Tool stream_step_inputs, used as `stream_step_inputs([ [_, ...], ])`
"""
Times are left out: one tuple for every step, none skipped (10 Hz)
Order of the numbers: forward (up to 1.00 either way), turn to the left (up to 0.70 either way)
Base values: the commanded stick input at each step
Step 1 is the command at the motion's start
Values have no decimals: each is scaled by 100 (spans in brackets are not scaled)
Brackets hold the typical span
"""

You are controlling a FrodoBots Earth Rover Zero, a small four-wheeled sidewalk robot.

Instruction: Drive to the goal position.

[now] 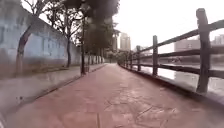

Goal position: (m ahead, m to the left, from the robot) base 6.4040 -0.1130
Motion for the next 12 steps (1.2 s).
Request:
stream_step_inputs([
  [100,0],
  [100,0],
  [100,0],
  [100,0],
  [100,21],
  [100,9],
  [100,0],
  [100,0],
  [100,0],
  [100,0],
  [100,0],
  [100,-25],
])
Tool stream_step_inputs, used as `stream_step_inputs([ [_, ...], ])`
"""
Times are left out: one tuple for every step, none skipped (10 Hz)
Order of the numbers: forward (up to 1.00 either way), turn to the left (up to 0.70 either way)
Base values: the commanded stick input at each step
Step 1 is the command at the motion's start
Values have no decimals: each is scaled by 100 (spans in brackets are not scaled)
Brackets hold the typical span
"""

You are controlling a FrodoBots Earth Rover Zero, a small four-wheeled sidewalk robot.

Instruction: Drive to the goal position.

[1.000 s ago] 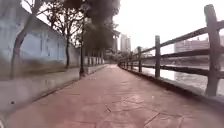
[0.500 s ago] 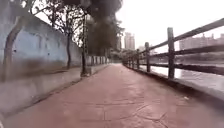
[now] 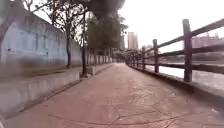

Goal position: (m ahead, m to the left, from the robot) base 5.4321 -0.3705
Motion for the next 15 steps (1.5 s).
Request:
stream_step_inputs([
  [100,-40],
  [100,-25],
  [100,0],
  [100,0],
  [100,0],
  [100,0],
  [100,0],
  [100,0],
  [100,0],
  [100,0],
  [100,0],
  [100,0],
  [100,0],
  [100,0],
  [100,0],
])
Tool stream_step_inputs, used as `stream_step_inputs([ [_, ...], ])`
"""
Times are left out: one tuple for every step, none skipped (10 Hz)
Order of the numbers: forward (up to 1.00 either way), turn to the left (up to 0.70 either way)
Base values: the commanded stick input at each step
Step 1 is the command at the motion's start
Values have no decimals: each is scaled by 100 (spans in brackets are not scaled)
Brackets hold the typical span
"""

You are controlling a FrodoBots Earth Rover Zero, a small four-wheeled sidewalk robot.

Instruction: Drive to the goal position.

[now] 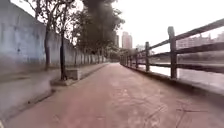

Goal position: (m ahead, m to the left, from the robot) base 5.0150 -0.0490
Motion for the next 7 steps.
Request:
stream_step_inputs([
  [100,0],
  [100,0],
  [100,0],
  [100,0],
  [100,0],
  [100,0],
  [100,0],
])
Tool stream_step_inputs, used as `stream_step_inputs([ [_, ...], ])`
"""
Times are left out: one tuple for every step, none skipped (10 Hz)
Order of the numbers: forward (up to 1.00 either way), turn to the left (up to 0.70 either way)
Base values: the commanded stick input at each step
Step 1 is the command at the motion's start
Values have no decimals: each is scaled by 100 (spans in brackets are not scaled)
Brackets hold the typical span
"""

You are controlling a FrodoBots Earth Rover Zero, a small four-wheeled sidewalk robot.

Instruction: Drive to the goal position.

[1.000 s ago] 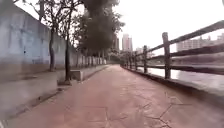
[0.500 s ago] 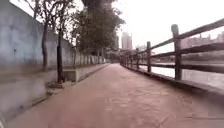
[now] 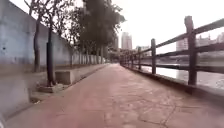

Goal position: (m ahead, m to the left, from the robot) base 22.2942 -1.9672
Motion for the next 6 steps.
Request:
stream_step_inputs([
  [100,0],
  [100,0],
  [100,0],
  [100,0],
  [100,0],
  [100,0],
])
